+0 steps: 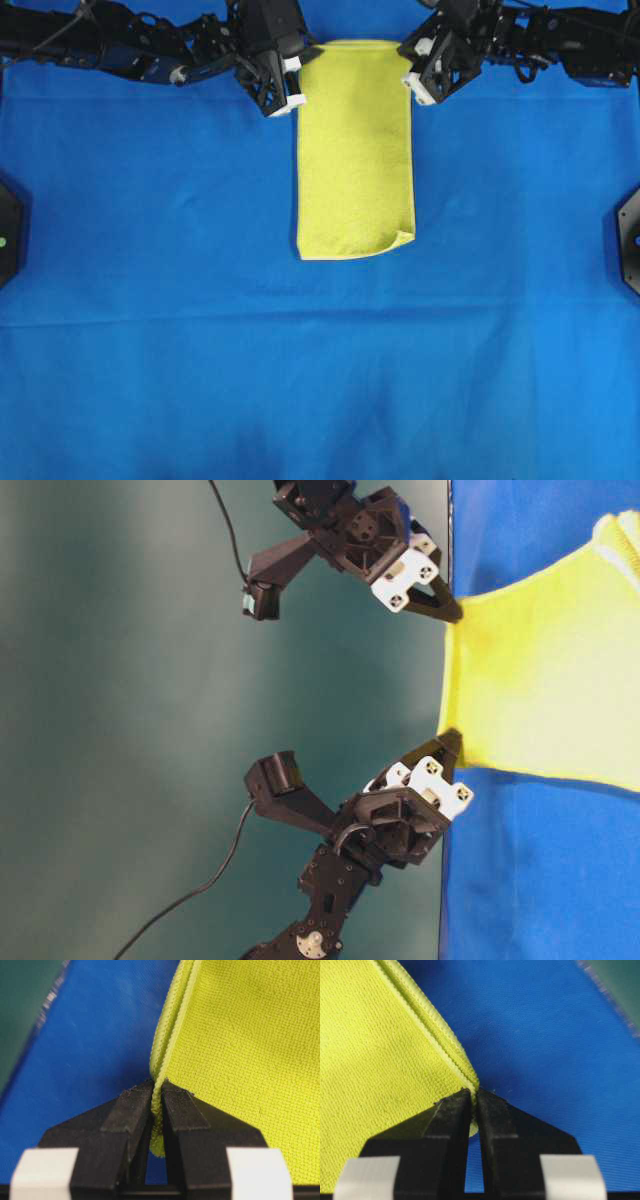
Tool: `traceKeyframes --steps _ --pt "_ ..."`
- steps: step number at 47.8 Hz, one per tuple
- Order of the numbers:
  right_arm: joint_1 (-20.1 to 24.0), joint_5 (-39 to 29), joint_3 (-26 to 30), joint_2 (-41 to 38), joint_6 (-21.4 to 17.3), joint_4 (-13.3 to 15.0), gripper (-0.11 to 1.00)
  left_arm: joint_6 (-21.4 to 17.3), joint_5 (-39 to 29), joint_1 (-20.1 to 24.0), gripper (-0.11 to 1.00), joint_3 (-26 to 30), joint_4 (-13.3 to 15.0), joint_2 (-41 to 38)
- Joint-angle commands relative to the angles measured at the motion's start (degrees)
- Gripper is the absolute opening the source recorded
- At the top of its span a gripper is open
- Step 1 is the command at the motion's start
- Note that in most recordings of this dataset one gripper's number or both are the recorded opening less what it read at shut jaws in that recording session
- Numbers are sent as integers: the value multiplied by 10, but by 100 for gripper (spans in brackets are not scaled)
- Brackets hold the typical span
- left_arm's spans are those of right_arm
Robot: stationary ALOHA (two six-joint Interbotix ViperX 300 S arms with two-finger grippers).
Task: Fold the yellow towel.
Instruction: 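Fold the far end toward the near end with both grippers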
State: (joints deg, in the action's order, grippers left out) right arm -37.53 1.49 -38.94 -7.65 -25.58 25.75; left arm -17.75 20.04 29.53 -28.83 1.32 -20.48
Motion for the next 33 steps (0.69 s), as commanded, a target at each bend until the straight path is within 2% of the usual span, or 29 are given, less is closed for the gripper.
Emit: traceKeyframes --steps 1,11,19,33 --pt "-10 0 7 16 0 1 6 -3 1 8 4 13 0 22" --pt "-10 0 3 21 -4 -1 6 -11 -4 8 4 11 0 27" --pt "4 -12 -13 58 -8 -4 6 -18 -31 -5 4 2 0 54" --pt "78 -80 -63 160 -9 -23 6 -24 -63 -71 4 -61 0 130"
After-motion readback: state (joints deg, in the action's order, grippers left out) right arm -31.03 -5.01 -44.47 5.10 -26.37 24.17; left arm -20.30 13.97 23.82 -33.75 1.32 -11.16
